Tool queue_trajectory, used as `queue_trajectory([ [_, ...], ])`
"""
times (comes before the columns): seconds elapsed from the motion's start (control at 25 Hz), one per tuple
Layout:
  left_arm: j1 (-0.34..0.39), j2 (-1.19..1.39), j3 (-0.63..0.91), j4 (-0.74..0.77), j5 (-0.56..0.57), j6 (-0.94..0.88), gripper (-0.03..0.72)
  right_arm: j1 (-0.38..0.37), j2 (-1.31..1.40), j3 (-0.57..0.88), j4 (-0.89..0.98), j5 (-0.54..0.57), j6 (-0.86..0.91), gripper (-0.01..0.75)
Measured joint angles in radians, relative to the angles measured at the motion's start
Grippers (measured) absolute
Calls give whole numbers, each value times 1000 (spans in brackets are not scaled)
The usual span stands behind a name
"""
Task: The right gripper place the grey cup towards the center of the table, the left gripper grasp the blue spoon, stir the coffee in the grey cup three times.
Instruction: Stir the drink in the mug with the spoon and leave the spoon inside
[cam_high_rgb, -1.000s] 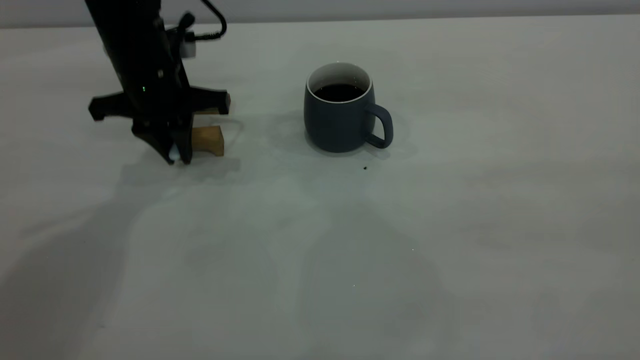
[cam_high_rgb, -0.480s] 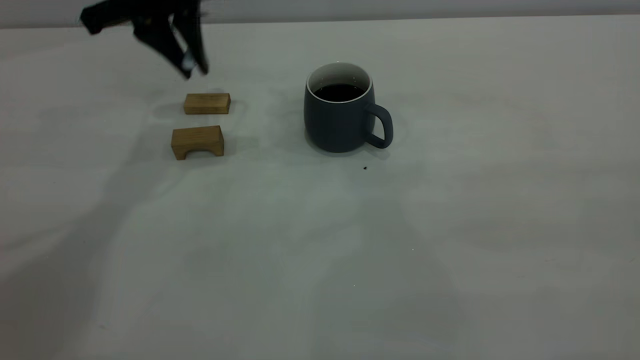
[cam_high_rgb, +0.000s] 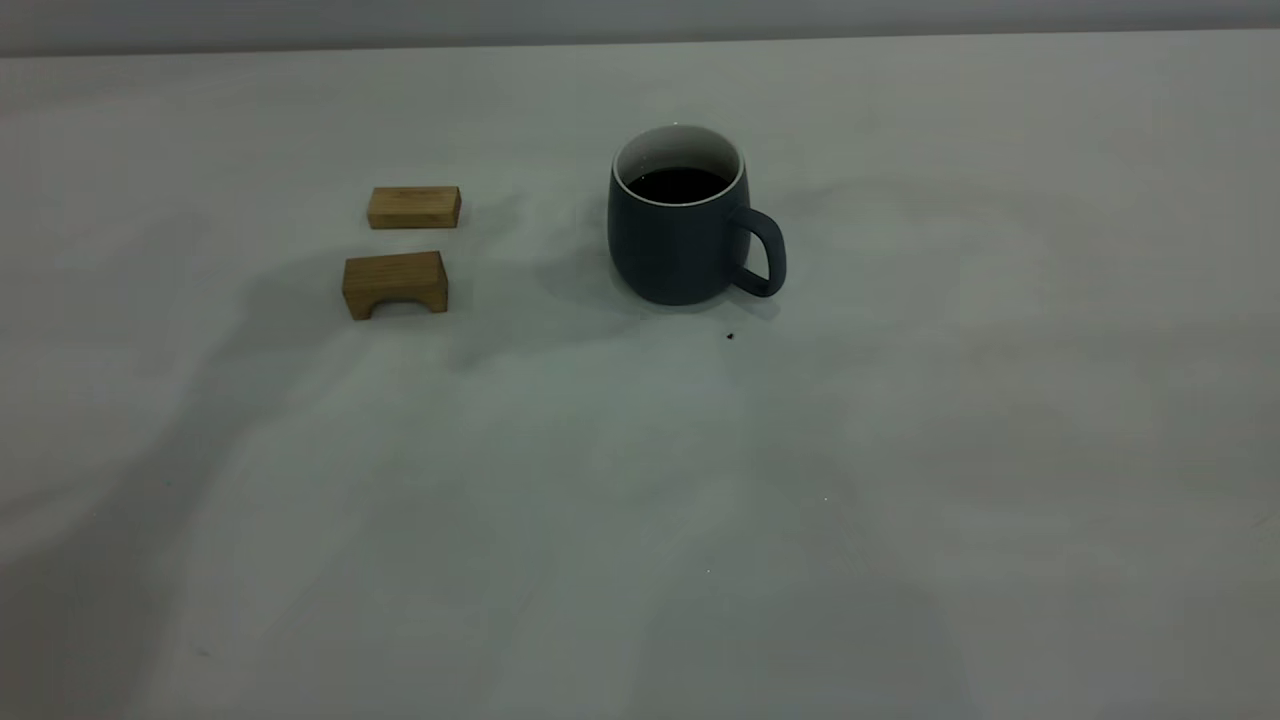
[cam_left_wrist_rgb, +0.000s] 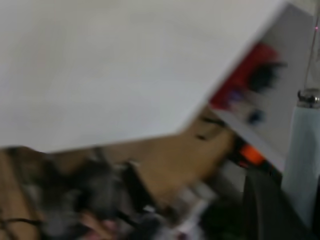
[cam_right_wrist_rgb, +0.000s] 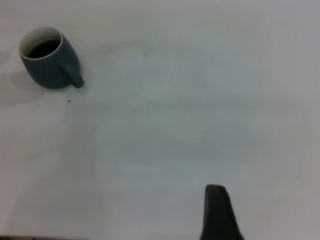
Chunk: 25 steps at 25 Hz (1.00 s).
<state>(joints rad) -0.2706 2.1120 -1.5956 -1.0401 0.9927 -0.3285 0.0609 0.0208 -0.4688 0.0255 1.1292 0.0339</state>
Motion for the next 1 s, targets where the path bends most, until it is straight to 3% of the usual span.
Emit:
queue_trajectory([
  [0.4, 0, 4, 1, -312, 10, -29, 163, 0, 0, 0, 0, 0, 0, 535],
  [0.6, 0, 16, 2, -458, 20, -178, 163, 0, 0, 0, 0, 0, -1, 535],
  [1.0, -2, 109, 2, -482, -28, -615, 163, 0, 0, 0, 0, 0, 0, 535],
])
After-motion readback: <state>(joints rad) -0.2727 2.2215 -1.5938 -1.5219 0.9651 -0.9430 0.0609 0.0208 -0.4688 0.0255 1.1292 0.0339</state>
